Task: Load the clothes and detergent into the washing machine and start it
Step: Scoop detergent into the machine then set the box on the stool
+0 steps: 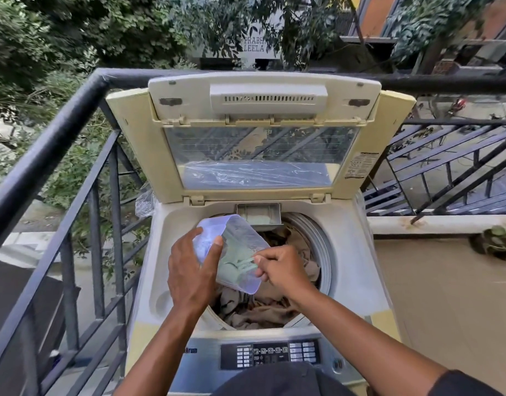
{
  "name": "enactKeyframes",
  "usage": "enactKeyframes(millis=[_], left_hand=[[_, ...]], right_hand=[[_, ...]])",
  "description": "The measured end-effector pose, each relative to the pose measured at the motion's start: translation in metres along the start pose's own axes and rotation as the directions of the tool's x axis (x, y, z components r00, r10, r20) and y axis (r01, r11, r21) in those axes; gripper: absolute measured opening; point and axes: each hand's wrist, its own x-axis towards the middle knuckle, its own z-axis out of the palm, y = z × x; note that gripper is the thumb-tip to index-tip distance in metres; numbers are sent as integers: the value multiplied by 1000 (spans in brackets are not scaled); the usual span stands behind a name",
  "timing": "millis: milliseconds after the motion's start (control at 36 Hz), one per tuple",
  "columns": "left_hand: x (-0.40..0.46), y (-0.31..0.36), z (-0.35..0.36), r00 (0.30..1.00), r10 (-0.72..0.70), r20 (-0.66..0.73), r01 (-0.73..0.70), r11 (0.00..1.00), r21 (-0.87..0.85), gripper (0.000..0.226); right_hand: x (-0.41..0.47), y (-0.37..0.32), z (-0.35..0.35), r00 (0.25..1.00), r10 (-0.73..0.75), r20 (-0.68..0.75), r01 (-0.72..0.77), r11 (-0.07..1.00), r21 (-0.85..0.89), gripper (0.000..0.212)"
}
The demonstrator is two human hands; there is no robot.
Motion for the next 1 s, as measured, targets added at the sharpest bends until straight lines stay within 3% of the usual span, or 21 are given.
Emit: enactKeyframes(millis=[167, 278, 778, 1000], left_hand=[[3, -3, 3, 997, -78, -13, 78, 997, -27, 74], [5, -7, 8, 987, -154, 36, 157, 984, -82, 79], [18, -23, 22, 929, -341, 142, 366, 904, -222, 84], [28, -30, 29, 923, -357, 142, 382, 895, -230, 85]], right_hand=[[3, 11, -17, 970, 242, -19, -222, 916, 334, 13], [9, 19, -20, 958, 286, 16, -257, 835, 486, 16], [41, 10, -24, 920, 392, 33, -322, 704, 633, 18], [65, -8, -31, 915, 381, -133, -196, 707, 680, 16]])
